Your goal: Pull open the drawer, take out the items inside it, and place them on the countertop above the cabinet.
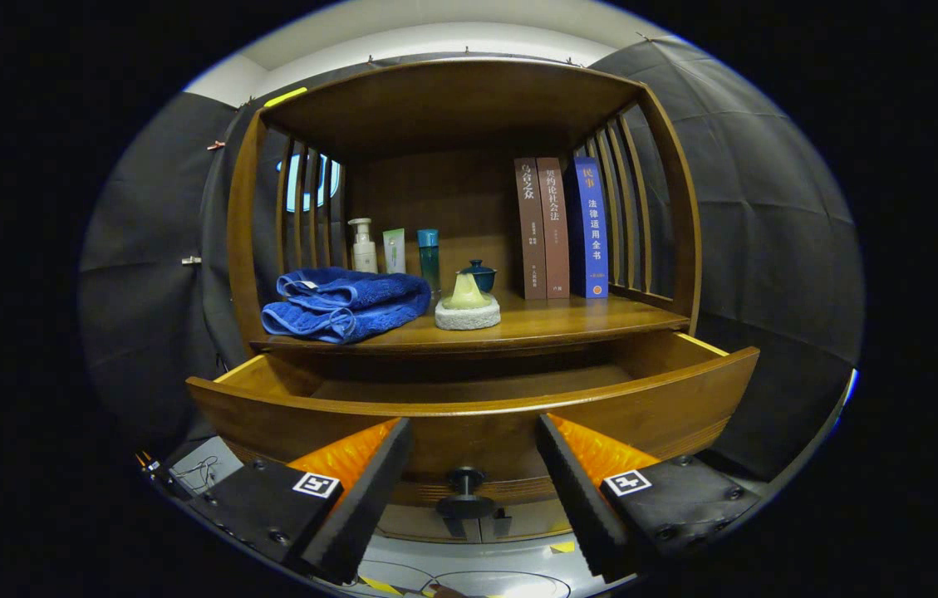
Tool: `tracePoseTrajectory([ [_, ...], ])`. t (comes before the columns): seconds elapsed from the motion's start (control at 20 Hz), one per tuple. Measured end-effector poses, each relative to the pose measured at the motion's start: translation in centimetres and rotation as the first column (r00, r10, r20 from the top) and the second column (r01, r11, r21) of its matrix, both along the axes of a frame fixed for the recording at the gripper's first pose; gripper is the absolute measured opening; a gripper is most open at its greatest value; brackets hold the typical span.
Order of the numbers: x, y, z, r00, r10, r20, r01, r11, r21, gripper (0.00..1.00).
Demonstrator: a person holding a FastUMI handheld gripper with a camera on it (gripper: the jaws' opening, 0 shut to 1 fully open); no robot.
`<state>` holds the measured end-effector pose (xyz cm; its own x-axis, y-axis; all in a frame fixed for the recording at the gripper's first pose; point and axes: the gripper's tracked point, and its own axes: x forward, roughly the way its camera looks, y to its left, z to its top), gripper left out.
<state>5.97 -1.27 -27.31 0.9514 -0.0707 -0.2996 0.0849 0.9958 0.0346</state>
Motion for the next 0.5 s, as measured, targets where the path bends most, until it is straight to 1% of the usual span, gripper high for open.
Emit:
tracePoseTrajectory([
  [0.5, 5.4, -0.3, -0.9, 1.000, -0.005, -0.004, 0.005, 1.000, 0.004, 0.99],
])
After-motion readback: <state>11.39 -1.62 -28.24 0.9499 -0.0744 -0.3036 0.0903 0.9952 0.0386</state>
